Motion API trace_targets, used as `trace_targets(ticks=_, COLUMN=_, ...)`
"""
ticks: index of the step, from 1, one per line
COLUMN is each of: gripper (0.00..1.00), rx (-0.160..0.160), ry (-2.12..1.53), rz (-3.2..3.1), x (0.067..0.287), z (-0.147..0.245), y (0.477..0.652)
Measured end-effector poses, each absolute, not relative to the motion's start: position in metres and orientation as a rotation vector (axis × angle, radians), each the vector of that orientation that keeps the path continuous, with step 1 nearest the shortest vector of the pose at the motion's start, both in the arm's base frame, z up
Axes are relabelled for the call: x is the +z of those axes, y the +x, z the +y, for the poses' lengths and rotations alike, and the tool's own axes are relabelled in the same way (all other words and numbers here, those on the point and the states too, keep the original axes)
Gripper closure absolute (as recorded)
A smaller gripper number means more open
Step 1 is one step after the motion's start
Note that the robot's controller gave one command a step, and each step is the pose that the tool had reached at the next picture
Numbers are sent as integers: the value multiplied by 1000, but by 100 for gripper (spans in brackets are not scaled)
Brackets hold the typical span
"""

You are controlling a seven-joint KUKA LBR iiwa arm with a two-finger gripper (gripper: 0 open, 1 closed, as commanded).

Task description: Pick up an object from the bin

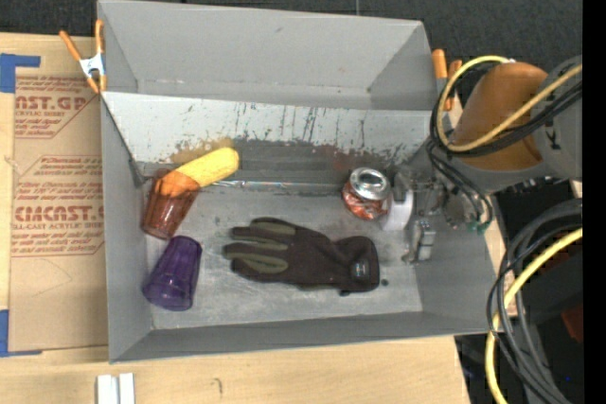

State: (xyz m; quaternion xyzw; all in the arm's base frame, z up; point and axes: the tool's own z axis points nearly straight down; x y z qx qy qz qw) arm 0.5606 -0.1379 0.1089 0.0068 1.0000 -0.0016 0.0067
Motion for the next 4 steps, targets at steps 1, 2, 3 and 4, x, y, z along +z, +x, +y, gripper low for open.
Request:
trace_targets(ticks=1, gripper=0, rx=-1, ry=50, rz=3121, x=86, z=-95, y=567)
trace_targets(ticks=2, gripper=100, rx=0, ry=-167, rz=3136, x=73, z=-66, y=549)
trace_targets(ticks=3, gripper=0, rx=-1, ry=-168, rz=3136, x=73, z=-66, y=549)
trace_targets(ticks=4, gripper=0, rx=-1, ry=-168, rz=3136, x=73, z=-66, y=549)
